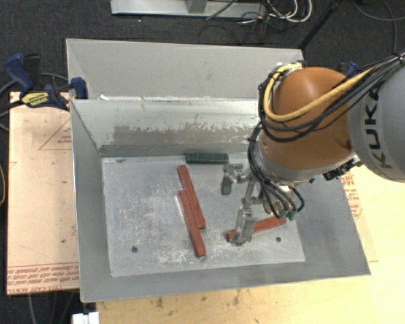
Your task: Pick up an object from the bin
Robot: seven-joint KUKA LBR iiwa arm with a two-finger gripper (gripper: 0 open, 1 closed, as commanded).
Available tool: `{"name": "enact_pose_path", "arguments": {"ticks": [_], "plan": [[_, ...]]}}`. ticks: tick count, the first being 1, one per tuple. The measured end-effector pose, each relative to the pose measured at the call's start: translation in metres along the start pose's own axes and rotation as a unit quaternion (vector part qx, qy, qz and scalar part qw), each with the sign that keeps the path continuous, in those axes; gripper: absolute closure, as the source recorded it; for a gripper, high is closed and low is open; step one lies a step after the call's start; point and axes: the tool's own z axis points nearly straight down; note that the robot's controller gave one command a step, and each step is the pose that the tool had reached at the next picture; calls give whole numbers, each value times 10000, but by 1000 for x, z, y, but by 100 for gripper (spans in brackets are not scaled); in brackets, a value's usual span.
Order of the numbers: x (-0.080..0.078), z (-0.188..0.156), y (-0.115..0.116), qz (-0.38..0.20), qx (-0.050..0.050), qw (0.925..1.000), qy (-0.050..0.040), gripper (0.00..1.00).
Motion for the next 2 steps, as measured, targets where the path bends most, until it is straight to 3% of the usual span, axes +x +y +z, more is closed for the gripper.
{"name": "enact_pose_path", "arguments": {"ticks": [1, 2], "plan": [[-21, 124, -75, 1334, 10, 9911, 26, 0], [1, 177, -100, 1432, 5, 9897, 7, 0]]}}
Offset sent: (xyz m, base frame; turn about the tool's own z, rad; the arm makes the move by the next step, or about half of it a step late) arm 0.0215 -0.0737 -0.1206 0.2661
